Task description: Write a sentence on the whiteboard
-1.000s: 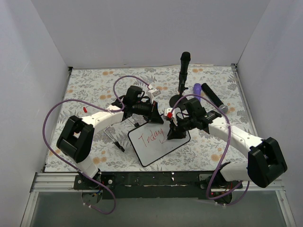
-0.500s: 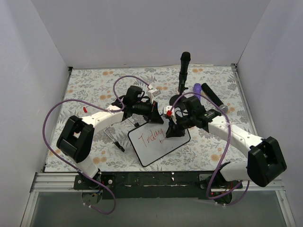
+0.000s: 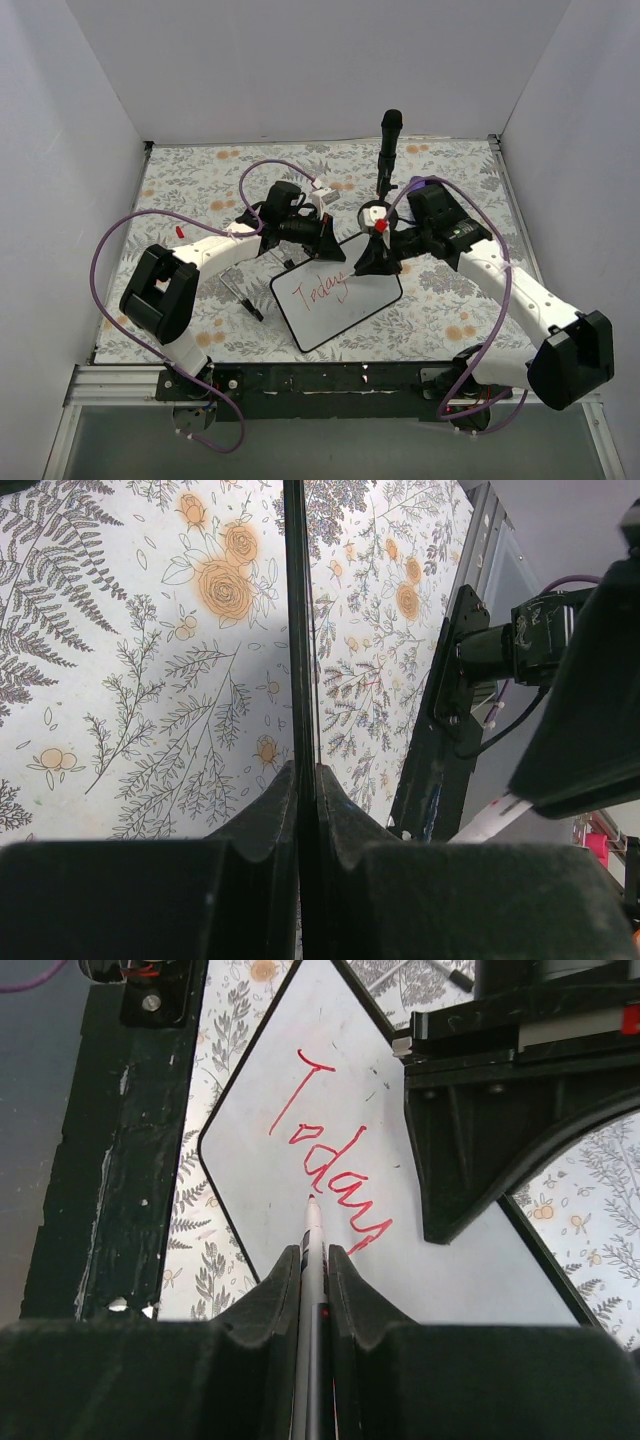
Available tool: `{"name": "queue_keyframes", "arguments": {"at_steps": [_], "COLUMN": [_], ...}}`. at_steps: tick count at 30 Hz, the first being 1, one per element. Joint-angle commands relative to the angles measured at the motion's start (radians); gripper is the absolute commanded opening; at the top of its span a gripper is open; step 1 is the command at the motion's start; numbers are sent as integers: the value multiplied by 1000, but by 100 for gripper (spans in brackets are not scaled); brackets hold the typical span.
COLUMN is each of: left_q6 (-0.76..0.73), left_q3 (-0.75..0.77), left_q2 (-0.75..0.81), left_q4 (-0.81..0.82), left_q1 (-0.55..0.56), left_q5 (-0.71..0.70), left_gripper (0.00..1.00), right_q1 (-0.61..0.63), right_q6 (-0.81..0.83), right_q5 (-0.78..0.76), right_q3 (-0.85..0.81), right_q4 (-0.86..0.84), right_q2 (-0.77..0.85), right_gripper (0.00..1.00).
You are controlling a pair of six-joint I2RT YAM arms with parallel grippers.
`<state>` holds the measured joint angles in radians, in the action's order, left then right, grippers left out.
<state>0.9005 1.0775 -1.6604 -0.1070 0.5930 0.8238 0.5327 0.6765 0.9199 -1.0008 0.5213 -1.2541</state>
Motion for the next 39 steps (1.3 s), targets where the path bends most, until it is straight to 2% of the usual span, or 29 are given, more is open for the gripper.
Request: {"name": "queue_keyframes", "arguments": {"at_steps": [1,14,39], "left_q6": [-95,-81,-63], "left_q3": [-8,-11,-30], "left_q2": [34,34,48], "left_q4": [10,26,50], "left_q1": [5,5,7], "left_q5": [-22,-15,-17], "left_gripper": [0,0,0], "right_q1": [-54,-152,-198], "right_q6": [52,57,55], "right_q5": [128,177,177], "right_q3": [-4,106,152], "right_q4": [37,-33,-60], "right_q2": [61,116,133], "right_gripper": [1,1,1]}}
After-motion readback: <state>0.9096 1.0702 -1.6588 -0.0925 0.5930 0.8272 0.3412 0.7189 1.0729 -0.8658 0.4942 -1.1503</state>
